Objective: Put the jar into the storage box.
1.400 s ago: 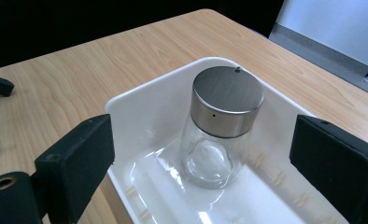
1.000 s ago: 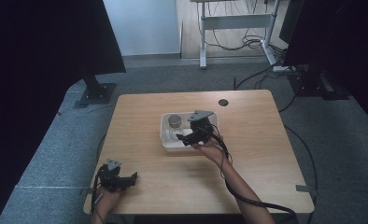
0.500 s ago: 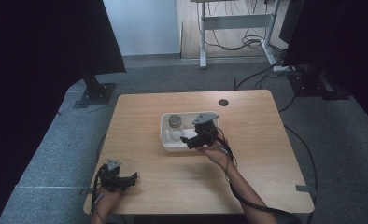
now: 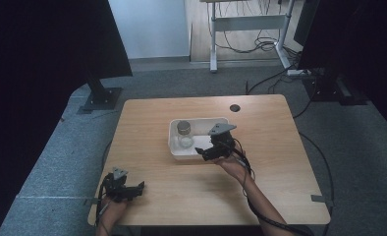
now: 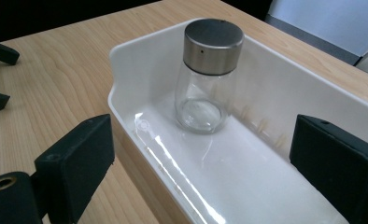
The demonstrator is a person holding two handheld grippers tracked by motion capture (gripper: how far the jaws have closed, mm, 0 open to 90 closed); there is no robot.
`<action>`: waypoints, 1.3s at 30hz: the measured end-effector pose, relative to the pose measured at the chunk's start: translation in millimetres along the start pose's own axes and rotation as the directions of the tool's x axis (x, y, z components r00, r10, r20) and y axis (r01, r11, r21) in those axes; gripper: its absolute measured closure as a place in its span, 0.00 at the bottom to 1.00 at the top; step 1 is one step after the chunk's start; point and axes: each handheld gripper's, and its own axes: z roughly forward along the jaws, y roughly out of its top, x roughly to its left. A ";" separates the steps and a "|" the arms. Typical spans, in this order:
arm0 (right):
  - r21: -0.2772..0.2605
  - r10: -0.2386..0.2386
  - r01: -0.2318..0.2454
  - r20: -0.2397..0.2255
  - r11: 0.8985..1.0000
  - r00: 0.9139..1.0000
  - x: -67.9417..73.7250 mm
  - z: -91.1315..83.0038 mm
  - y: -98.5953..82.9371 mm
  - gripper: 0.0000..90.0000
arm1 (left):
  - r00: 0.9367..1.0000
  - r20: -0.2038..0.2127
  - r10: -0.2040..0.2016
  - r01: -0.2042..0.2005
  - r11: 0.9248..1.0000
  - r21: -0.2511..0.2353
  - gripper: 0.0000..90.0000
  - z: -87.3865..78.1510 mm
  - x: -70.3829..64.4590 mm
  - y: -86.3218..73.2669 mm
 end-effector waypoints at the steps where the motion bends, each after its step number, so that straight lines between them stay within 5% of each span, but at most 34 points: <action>1: 0.000 0.005 -0.005 0.000 1.000 1.000 -0.1 -1.0 -1.4 0.07 | 1.000 0.000 0.000 0.000 1.000 0.000 0.00 0.0 0.0 0.0; 39: 0.051 0.044 -0.048 0.076 0.998 0.996 2.3 -50.9 -46.7 0.04 | 1.000 -0.002 -0.001 0.001 1.000 0.000 0.00 -0.1 -0.2 -0.1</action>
